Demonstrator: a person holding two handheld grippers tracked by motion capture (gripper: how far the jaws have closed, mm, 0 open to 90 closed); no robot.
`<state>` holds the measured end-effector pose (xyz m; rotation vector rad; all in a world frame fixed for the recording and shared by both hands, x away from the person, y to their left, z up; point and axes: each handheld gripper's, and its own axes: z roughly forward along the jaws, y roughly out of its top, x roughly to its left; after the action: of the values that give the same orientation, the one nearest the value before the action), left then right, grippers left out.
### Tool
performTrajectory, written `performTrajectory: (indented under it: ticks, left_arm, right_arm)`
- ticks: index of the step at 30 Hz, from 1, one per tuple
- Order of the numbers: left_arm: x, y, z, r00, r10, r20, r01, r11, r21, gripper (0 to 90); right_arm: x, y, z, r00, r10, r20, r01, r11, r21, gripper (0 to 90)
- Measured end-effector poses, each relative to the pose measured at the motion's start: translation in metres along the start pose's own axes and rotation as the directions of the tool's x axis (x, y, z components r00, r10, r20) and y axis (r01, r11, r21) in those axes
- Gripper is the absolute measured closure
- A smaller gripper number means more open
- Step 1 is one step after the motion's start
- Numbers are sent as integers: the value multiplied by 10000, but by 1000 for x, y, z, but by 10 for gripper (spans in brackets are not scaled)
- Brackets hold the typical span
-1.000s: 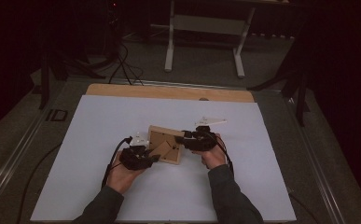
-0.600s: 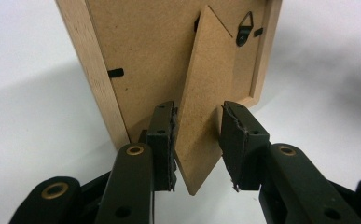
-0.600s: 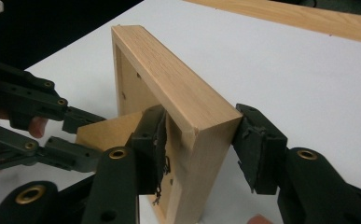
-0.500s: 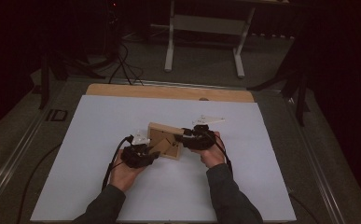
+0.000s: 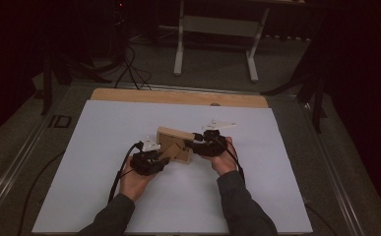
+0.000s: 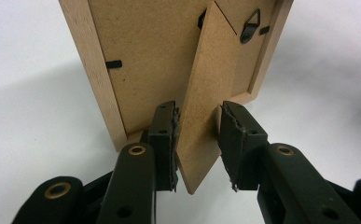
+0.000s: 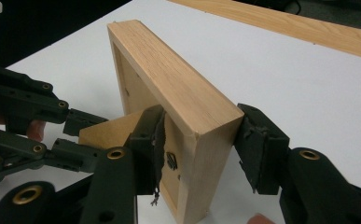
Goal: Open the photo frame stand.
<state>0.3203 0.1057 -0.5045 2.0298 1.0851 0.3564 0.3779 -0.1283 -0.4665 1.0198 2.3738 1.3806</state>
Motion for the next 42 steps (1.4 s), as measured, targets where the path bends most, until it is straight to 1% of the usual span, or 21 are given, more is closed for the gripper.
performTrajectory:
  ticks: [4, 8, 12, 16, 26, 31, 32, 34, 42]
  left_arm:
    - [-1, 0, 2, 9999, -31, -160, 32, 10000, 6, 678]
    - [2, 0, 5, 9996, -148, -226, 148, 9999, -1, 681]
    - [2, 0, 5, 9995, -157, -263, 157, 9999, -9, 681]
    - [1, 0, 6, 9996, -98, -269, 99, 10000, 13, 686]
    - [-1, -1, 8, 9993, -133, -357, 132, 9999, -35, 694]
    - [-3, -1, 10, 9992, 13, -389, -11, 10000, 50, 699]
    - [-4, -2, 10, 9992, 67, -396, -64, 9999, 85, 710]
    - [-6, -2, 11, 9990, 138, -427, -134, 9999, 98, 711]
    - [-7, -3, 11, 9990, 203, -395, -196, 9996, 182, 716]
  right_arm:
    - [3, 3, 2, 9994, -265, 223, 263, 9996, 72, 527]
    - [6, 5, 4, 9980, -509, 365, 505, 9987, 107, 523]
    - [5, 5, 4, 9980, -497, 379, 494, 9987, 84, 522]
    - [6, 6, 5, 9970, -618, 466, 613, 9981, 116, 515]
    - [7, 8, 7, 9948, -882, 505, 875, 9961, 146, 505]
    - [7, 8, 7, 9944, -907, 541, 900, 9958, 156, 495]
    - [7, 7, 8, 9946, -907, 506, 899, 9958, 190, 474]
    - [7, 7, 8, 9954, -849, 439, 841, 9963, 182, 468]
    - [6, 5, 8, 9970, -732, 244, 728, 9971, 199, 457]
